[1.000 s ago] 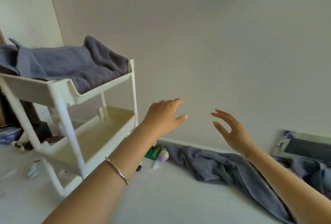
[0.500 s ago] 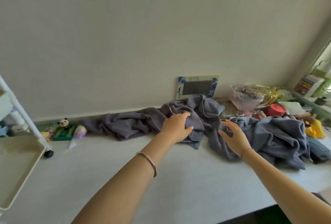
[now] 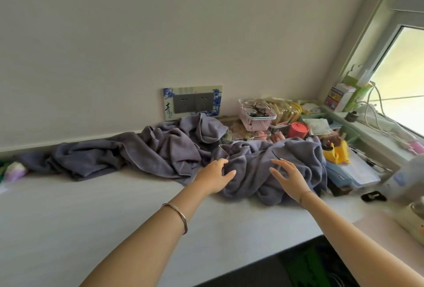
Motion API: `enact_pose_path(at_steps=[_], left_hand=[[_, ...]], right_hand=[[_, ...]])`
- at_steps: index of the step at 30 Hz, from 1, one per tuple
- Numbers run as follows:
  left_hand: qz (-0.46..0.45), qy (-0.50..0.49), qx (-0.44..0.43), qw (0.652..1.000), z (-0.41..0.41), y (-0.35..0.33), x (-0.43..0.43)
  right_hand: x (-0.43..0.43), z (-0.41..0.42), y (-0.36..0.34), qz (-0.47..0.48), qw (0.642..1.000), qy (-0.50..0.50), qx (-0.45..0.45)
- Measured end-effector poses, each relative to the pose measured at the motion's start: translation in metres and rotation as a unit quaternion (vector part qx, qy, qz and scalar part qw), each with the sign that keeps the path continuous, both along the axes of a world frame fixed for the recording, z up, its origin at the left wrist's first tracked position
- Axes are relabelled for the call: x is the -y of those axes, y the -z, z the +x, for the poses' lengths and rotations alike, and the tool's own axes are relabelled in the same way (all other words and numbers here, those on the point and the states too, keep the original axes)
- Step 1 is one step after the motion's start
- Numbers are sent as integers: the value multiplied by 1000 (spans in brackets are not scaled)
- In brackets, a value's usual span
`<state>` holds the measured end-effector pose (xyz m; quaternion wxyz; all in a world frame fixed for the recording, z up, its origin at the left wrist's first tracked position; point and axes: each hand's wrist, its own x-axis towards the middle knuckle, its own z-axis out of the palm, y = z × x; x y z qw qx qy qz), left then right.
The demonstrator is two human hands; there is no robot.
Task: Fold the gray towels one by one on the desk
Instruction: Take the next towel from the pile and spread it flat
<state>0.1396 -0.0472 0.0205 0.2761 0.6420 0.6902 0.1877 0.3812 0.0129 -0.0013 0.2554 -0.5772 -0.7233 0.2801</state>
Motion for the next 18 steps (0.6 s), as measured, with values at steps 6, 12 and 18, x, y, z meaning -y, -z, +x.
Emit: enact_pose_path(at_steps=[6, 12, 18], left_hand=[[10, -9, 19, 1000, 25, 25, -34], [12, -5, -10, 1000, 23, 48, -77], [-22, 57, -92, 994, 26, 66, -118]], right_hand=[[-29, 12, 13, -23, 998, -18, -54], [-50, 2, 23, -10, 995, -96, 8], [-81, -11, 15, -46, 987, -155, -5]])
